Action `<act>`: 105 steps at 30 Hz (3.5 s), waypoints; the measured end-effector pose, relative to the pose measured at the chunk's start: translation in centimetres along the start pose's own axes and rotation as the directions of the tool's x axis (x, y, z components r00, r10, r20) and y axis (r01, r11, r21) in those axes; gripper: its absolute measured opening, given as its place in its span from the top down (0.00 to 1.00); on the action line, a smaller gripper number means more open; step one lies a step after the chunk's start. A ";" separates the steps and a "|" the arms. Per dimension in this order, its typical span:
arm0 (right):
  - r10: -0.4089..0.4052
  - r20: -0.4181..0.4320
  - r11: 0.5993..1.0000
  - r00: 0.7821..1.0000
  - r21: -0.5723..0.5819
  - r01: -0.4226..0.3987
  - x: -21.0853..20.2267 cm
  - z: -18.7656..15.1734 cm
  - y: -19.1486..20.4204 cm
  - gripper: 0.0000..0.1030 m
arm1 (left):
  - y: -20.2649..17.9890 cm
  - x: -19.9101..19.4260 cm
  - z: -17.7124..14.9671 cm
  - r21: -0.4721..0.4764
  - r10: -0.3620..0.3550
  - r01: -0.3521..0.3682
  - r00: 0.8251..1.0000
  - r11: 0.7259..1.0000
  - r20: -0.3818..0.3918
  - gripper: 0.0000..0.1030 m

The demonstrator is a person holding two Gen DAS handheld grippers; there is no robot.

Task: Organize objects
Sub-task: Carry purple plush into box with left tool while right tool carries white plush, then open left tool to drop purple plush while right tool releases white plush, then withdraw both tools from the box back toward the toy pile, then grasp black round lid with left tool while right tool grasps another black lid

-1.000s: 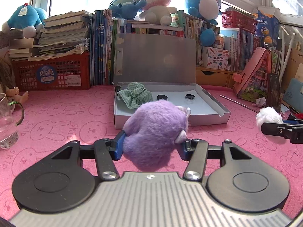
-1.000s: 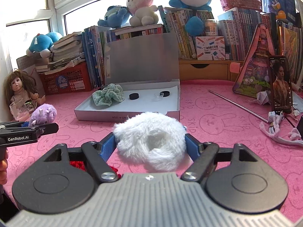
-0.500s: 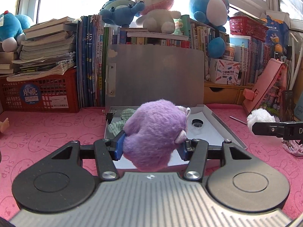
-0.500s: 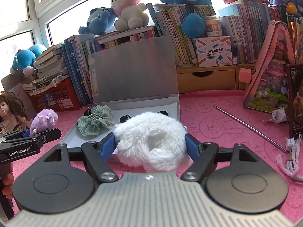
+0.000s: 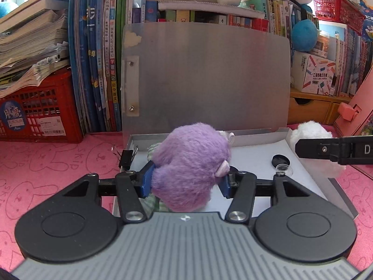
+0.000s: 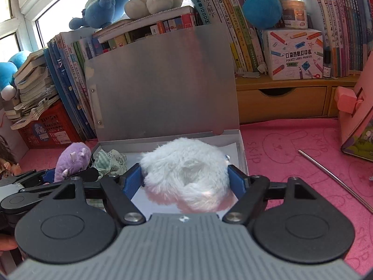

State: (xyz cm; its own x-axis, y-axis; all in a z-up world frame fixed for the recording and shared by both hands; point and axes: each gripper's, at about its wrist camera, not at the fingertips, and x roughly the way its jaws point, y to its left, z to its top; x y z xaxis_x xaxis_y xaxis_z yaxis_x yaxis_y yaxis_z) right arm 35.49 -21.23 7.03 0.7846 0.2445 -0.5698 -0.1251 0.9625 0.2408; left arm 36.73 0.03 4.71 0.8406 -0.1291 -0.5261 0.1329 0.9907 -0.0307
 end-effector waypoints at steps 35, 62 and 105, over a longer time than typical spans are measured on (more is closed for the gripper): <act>0.035 -0.013 0.999 0.999 0.023 -0.035 2.5 -0.1 0.3 0.17 | -1.1 1.0 -0.4 0.052 0.007 -0.004 0.999 0.999 -0.054 0.22; 0.081 0.147 0.974 0.986 -0.222 -0.047 -16.7 -11.4 3.6 0.15 | -0.7 -19.7 -9.9 0.007 -0.095 0.094 0.994 0.996 0.054 0.16; -0.117 0.098 0.955 0.988 -0.262 0.139 -19.1 -23.4 2.8 0.13 | 1.1 -25.1 -22.1 -0.041 0.064 -0.063 0.998 0.997 0.026 0.43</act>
State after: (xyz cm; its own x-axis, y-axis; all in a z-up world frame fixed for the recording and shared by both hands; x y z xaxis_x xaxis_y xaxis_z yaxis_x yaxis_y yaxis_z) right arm 5.99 -20.48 0.17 0.8498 0.1174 -0.5139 -0.1696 0.9839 -0.0556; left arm 4.19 5.37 -0.93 0.8608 -0.0665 -0.5045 0.0579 0.9978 -0.0328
